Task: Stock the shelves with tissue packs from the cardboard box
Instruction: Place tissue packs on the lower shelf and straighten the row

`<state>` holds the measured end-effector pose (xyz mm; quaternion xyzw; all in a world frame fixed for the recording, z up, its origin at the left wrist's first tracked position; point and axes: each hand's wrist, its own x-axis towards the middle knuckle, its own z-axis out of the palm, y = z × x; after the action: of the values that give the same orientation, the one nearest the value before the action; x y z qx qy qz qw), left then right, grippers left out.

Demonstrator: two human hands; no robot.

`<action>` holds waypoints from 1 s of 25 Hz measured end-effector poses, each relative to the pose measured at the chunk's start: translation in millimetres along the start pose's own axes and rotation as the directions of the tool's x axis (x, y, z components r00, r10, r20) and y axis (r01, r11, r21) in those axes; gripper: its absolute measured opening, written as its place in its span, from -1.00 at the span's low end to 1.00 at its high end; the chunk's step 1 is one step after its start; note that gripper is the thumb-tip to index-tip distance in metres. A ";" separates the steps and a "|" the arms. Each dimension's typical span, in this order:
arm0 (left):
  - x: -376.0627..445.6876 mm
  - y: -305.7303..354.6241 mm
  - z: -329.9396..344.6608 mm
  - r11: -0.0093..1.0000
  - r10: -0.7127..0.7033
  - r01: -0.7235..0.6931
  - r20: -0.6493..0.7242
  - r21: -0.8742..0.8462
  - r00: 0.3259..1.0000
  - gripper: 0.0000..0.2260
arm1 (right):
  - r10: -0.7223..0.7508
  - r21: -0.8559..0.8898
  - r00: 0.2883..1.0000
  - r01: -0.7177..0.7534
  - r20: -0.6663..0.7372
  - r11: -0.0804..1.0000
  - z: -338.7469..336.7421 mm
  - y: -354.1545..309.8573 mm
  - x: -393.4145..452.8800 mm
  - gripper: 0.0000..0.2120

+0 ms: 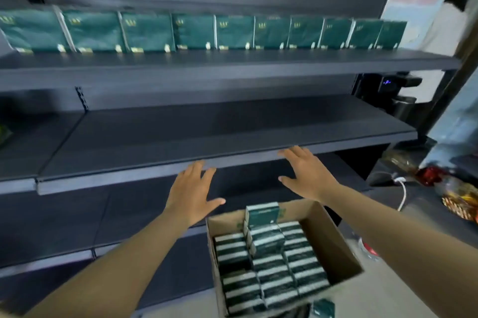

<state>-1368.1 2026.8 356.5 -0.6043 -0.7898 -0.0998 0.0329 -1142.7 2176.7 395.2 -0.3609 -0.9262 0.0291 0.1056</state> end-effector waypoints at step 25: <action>-87.1 48.9 327.7 0.936 -0.352 0.351 0.094 0.028 0.931 -0.29 | -0.254 0.141 0.914 0.220 0.317 0.965 343.0 115.4 -40.3 -0.52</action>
<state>-1275.3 2021.1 26.8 -0.4570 -0.8864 -0.0703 -0.0210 -1111.7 2242.3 38.3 -0.2298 -0.9648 0.1241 -0.0308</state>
